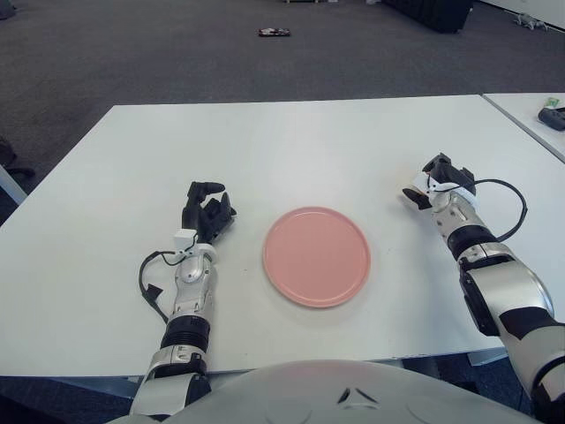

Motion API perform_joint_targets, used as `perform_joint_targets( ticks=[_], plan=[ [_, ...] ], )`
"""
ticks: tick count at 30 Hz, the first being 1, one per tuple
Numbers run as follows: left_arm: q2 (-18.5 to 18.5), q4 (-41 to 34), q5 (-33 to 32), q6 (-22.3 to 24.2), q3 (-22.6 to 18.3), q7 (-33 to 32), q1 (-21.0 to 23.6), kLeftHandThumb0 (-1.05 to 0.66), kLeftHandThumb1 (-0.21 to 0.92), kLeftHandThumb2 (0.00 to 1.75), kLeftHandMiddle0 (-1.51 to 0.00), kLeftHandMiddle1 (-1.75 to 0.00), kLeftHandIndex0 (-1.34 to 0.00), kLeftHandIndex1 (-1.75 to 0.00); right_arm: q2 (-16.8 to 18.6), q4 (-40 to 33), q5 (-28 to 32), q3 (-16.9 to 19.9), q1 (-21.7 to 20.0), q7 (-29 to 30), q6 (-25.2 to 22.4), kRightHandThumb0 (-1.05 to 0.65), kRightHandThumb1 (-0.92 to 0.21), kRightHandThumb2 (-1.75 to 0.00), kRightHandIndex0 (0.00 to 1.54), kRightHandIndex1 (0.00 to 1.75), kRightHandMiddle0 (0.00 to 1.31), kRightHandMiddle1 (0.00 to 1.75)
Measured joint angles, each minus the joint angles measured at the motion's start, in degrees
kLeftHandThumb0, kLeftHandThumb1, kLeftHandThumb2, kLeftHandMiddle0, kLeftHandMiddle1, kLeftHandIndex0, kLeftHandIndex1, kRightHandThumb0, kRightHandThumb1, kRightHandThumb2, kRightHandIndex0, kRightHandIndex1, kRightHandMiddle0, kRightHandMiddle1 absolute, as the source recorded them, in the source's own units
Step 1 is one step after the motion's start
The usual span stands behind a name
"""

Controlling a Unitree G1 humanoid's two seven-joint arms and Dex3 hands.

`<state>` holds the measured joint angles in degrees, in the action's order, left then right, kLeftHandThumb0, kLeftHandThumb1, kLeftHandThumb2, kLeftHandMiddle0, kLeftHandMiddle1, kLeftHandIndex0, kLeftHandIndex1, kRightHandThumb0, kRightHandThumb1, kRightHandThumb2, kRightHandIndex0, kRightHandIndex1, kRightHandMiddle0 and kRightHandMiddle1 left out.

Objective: Put the apple into the plate.

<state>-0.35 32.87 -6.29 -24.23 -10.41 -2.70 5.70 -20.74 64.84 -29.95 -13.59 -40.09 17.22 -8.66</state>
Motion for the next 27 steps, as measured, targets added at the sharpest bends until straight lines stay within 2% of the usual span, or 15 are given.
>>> perform_joint_targets(
  ticks=[5, 8, 15, 27],
  plan=[
    [0.04, 0.06, 0.0, -0.03, -0.01, 0.0, 0.07, -0.37, 0.73, 0.79, -0.73, -1.75, -0.31, -1.75, 0.48, -0.39, 0.48, 0.65, 0.09, 1.69, -0.39, 0.0, -0.16, -1.41, 0.77, 1.46, 0.6, 1.75],
    [0.06, 0.1, 0.02, -0.07, 0.0, 0.0, 0.07, -0.37, 0.73, 0.79, -0.73, -1.75, -0.31, -1.75, 1.01, -0.55, 2.0, 1.96, 0.26, 3.69, -0.34, 0.0, -0.11, -1.46, 0.83, 1.48, 0.59, 1.75],
    [0.05, 0.12, 0.03, -0.18, 0.0, -0.01, 0.03, -0.37, 0.73, 0.8, -0.72, -1.75, -0.31, -1.75, 2.24, -0.85, 4.86, 4.94, 0.9, 7.08, 1.24, 0.0, -0.09, -1.52, 0.85, 1.56, 0.57, 1.75],
    [-0.04, 0.66, -0.15, -1.19, -0.22, 0.05, 0.42, -0.37, 0.74, 0.78, -0.74, -1.75, -0.3, -1.75, 2.44, -2.44, 5.13, 5.07, 3.86, 12.2, 7.5, 0.0, -0.07, -1.59, 0.81, 1.69, 0.57, 1.75]
  ],
)
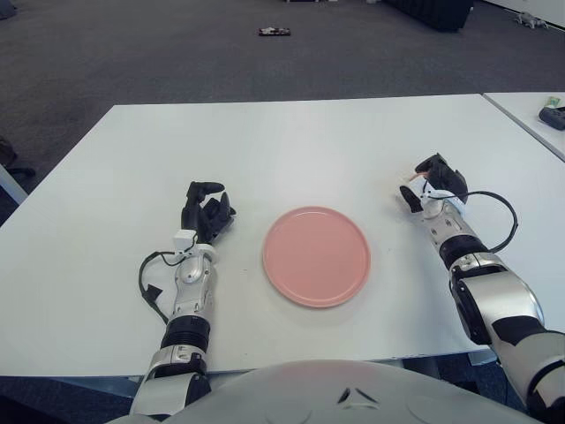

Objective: Put the apple into the plate.

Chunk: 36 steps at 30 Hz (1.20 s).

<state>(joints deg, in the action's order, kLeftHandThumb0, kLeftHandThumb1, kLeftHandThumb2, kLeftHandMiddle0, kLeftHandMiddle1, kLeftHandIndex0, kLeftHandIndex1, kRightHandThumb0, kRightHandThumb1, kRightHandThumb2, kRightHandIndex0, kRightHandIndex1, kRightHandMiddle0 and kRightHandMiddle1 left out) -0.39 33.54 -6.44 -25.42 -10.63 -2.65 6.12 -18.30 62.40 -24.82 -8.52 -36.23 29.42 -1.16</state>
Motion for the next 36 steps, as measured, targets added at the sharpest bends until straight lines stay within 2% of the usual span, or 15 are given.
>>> perform_joint_targets(
  ticks=[8, 19, 23, 28, 32, 36],
  plan=[
    [-0.18, 0.0, -0.27, -0.07, -0.19, 0.17, 0.04, -0.37, 0.74, 0.78, -0.73, -1.75, -0.3, -1.75, 0.38, -2.8, 1.57, 1.19, 3.01, 1.76, 5.17, 0.0, -0.02, -1.64, 0.84, 1.7, 0.61, 1.75],
    [-0.23, 0.04, -0.43, -0.45, -0.48, 0.77, 0.07, -0.37, 0.75, 0.77, -0.69, -1.75, -0.3, -1.75, 1.52, -7.72, 9.33, 7.12, 6.99, -0.58, 12.82, 0.0, 0.05, -1.73, 0.88, 1.72, 0.67, 1.75],
    [-0.22, 0.17, -0.41, -0.67, -0.53, 0.77, 0.12, -0.37, 0.75, 0.77, -0.69, -1.75, -0.3, -1.75, 2.39, -11.79, 13.02, 9.84, 8.71, -2.61, 15.13, 0.0, 0.06, -1.74, 0.89, 1.72, 0.68, 1.75],
    [-0.21, 0.29, -0.34, -0.74, -0.59, 0.76, 0.18, -0.37, 0.75, 0.77, -0.7, -1.75, -0.29, -1.75, 5.06, -17.69, 20.63, 14.17, 10.58, -7.69, 19.24, 0.0, 0.06, -1.73, 0.9, 1.71, 0.67, 1.75],
    [-0.26, 0.48, -0.3, -0.85, -0.57, 0.75, 0.39, -0.37, 0.75, 0.77, -0.71, -1.75, -0.3, -1.75, 7.62, -22.7, 26.6, 17.09, 11.71, -11.9, 19.96, 0.0, 0.02, -1.69, 0.88, 1.68, 0.64, 1.75],
    [-0.27, 0.65, -0.32, -1.0, -0.58, 0.78, 0.56, -0.37, 0.75, 0.77, -0.71, -1.75, -0.3, -1.75, 10.31, -29.87, 30.75, 18.4, 14.01, -15.01, 20.14, 0.0, -0.02, -1.64, 0.86, 1.67, 0.61, 1.75]
  ],
)
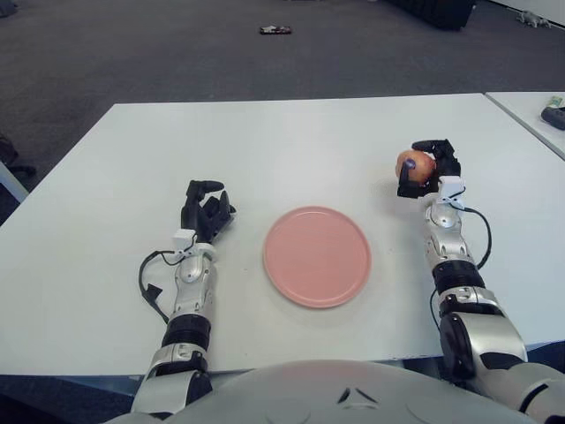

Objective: Put the apple into the plate.

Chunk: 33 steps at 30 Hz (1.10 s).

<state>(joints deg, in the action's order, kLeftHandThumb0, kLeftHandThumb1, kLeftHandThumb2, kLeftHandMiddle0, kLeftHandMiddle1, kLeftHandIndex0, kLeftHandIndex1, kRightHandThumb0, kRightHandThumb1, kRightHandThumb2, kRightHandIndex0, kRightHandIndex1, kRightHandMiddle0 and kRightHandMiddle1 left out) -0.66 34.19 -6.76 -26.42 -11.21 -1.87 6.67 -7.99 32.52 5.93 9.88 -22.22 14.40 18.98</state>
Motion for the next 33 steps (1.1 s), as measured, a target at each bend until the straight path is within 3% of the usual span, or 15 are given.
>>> perform_joint_targets(
  ticks=[5, 15, 23, 33],
  plan=[
    [0.04, 0.16, 0.01, -0.07, 0.01, 0.14, -0.02, -0.37, 0.75, 0.77, -0.71, -1.75, -0.3, -1.75, 2.66, -8.85, 1.66, -0.08, 2.76, -1.97, -0.7, 0.0, -0.04, -1.61, 0.85, 1.67, 0.58, 1.75],
    [0.11, 0.28, 0.27, -0.25, 0.07, 0.17, -0.05, -0.37, 0.74, 0.78, -0.74, -1.75, -0.3, -1.75, 4.11, -22.03, 2.48, -2.22, 7.0, -8.99, -3.08, 0.0, -0.05, -1.6, 0.84, 1.66, 0.58, 1.75],
    [0.17, 0.29, 0.36, 0.07, 0.07, 0.08, -0.04, -0.37, 0.74, 0.79, -0.75, -1.75, -0.3, -1.75, 5.37, -30.35, 0.39, -7.45, 10.91, -13.51, -3.04, 0.0, 0.03, -1.67, 0.91, 1.63, 0.64, 1.75],
    [0.06, 0.05, 0.69, 0.33, 0.25, -0.37, -0.03, -0.37, 0.73, 0.8, -0.75, -1.75, -0.31, -1.75, 5.25, -37.38, -6.71, -15.62, 15.45, -18.36, -2.21, 0.0, 0.11, -1.74, 0.98, 1.59, 0.7, 1.75]
  ],
)
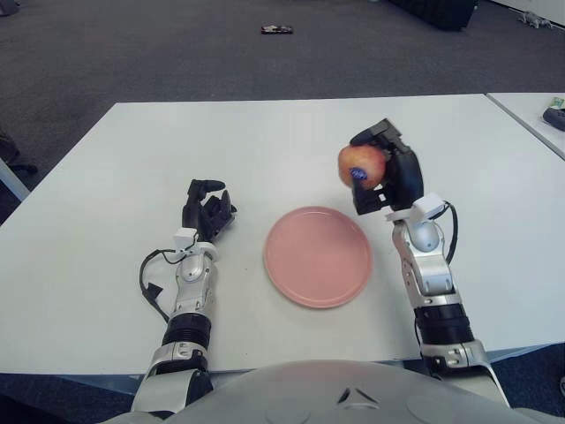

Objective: Put the apple into the plate.

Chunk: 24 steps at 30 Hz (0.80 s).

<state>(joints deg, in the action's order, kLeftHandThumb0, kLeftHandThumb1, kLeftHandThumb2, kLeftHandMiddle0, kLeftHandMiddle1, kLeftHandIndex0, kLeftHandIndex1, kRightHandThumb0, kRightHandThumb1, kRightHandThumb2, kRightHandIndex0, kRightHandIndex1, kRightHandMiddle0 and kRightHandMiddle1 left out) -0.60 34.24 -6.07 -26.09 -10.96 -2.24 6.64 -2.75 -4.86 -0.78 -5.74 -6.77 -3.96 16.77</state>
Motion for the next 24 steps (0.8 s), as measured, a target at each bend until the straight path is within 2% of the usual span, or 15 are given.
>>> perform_joint_targets(
  ticks=[4, 16, 24],
  plan=[
    [0.02, 0.04, -0.03, -0.01, -0.04, 0.01, -0.04, -0.37, 0.72, 0.8, -0.75, -1.75, -0.31, -1.75, -1.73, -3.81, -0.46, -2.38, 1.62, -4.13, -2.27, 0.0, 0.11, -1.75, 0.99, 1.58, 0.71, 1.75],
    [0.02, 0.34, -0.53, -0.44, -0.24, 0.61, -0.06, -0.37, 0.73, 0.8, -0.74, -1.75, -0.31, -1.75, -12.26, -8.02, -1.57, -7.2, 1.58, -18.78, -5.23, 0.0, 0.08, -1.72, 0.96, 1.61, 0.68, 1.75],
    [0.02, 0.34, -0.48, -0.71, -0.21, 0.76, -0.12, -0.37, 0.74, 0.79, -0.73, -1.75, -0.3, -1.75, -14.35, -8.04, -3.25, -10.11, 1.21, -23.12, -6.4, 0.0, 0.03, -1.68, 0.92, 1.63, 0.64, 1.75]
  ],
)
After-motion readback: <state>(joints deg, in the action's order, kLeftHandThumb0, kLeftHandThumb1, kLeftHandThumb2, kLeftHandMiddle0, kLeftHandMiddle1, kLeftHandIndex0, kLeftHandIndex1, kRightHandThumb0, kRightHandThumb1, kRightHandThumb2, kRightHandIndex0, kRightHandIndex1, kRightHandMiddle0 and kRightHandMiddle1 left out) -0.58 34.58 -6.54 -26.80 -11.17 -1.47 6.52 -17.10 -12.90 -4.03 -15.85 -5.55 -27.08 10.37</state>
